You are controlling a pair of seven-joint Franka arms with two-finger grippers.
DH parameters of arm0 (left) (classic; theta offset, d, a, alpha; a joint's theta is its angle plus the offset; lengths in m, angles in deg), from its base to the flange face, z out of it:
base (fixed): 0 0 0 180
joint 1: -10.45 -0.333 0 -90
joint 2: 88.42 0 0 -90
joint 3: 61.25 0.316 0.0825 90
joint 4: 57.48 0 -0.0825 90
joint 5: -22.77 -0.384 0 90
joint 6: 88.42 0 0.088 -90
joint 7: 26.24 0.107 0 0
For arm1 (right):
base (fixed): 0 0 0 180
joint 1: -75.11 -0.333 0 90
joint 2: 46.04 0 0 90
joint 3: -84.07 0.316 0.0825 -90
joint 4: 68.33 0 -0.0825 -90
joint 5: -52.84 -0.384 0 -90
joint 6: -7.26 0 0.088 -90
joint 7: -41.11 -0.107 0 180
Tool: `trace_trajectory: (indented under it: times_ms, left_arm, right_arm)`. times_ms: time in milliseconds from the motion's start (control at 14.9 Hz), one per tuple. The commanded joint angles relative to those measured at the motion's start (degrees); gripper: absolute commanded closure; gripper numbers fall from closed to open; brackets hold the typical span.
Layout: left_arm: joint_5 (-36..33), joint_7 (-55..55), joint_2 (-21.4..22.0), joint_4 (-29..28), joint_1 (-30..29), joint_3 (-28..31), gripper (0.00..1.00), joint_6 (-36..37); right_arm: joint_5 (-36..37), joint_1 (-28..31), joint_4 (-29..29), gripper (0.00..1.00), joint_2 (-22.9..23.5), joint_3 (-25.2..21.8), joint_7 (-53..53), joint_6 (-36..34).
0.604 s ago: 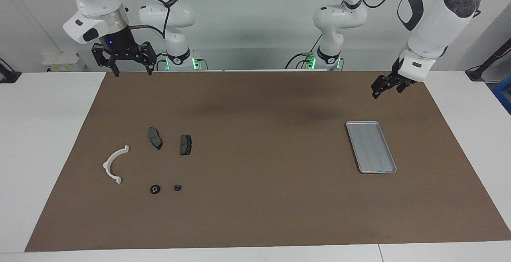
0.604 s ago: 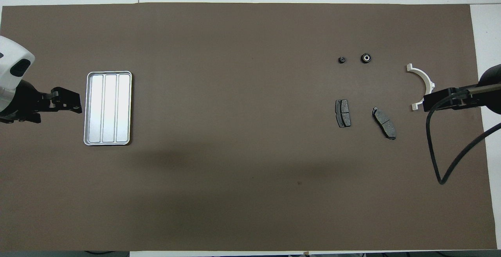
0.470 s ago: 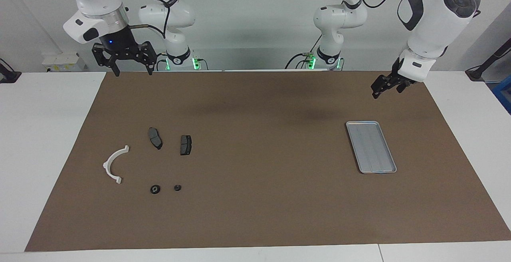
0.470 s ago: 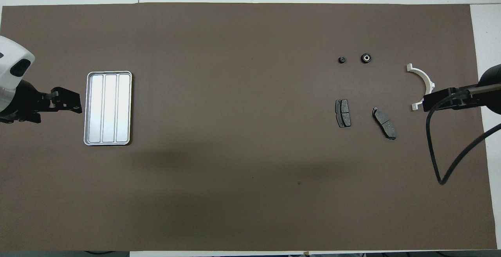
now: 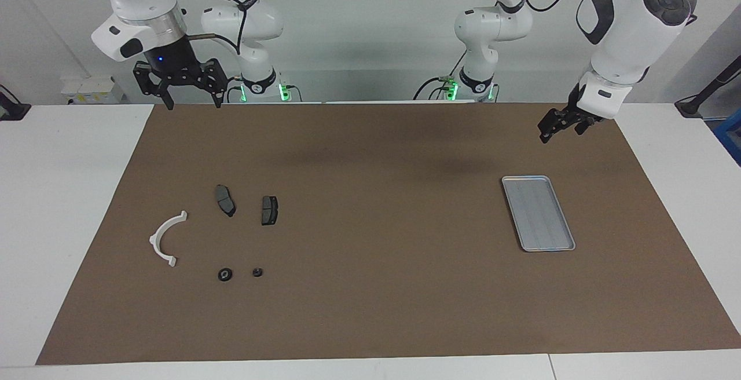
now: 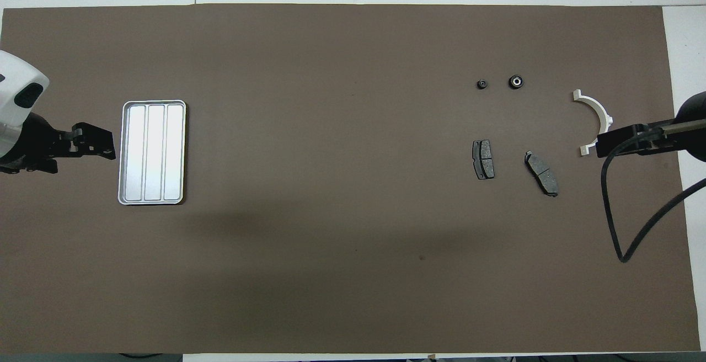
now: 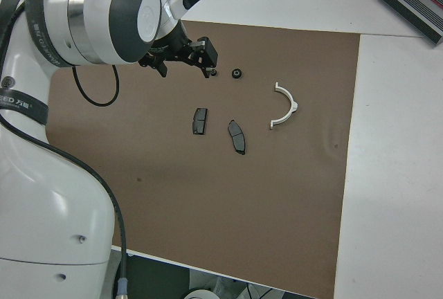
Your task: Pick bearing gear from pile to tray
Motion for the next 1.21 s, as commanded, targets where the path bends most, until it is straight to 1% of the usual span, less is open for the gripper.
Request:
trace_trajectory:
  times_ms: [0, 335, 470, 537, 671, 738, 939, 1073, 1141]
  left_arm:
    - [0.60, 0.50, 1.57, -1.49, -0.18, 0.00, 0.00, -0.88]
    - [0.60, 0.50, 1.57, -1.49, -0.18, 0.00, 0.00, -0.97]
    - [0.60, 0.50, 1.48, -1.58, -0.18, 0.00, 0.00, -0.88]
    - [0.60, 0.50, 1.57, -1.49, -0.18, 0.00, 0.00, -0.88]
    - [0.60, 0.50, 1.57, -1.58, -0.18, 0.00, 0.00, -0.88]
    - [0.60, 0.50, 1.57, -1.58, -0.18, 0.00, 0.00, -0.88]
    - [0.60, 0.50, 1.57, -1.49, -0.18, 0.00, 0.00, -0.88]
    - [0.60, 0.50, 1.57, -1.49, -0.18, 0.00, 0.00, -0.88]
    - [0.60, 0.50, 1.57, -1.49, -0.18, 0.00, 0.00, -0.88]
  right_arm:
    - [-0.58, 0.32, 0.80, 0.00, -1.07, 0.38, 0.47, 0.78]
    - [-0.58, 0.15, 1.24, 0.00, -0.99, 0.38, 0.21, 1.75]
    - [-0.66, 0.15, 4.12, 0.00, -0.37, 0.38, -0.31, 5.25]
    - [-0.66, 0.15, 6.32, 0.00, 0.68, 0.38, -0.92, 8.49]
    - [-0.67, -0.20, 8.09, 0.00, 4.79, 0.46, -3.55, 14.03]
    - [-0.66, -1.59, 8.01, 0.00, 7.51, 0.38, -5.74, 16.06]
    - [-0.66, -2.57, 7.57, 0.00, 16.21, 0.38, -12.34, 25.18]
    - [-0.49, -2.75, 7.13, 0.00, 22.28, 0.38, -13.94, 32.13]
    - [-0.14, -2.92, 6.96, 0.00, 24.22, 0.38, -14.29, 34.25]
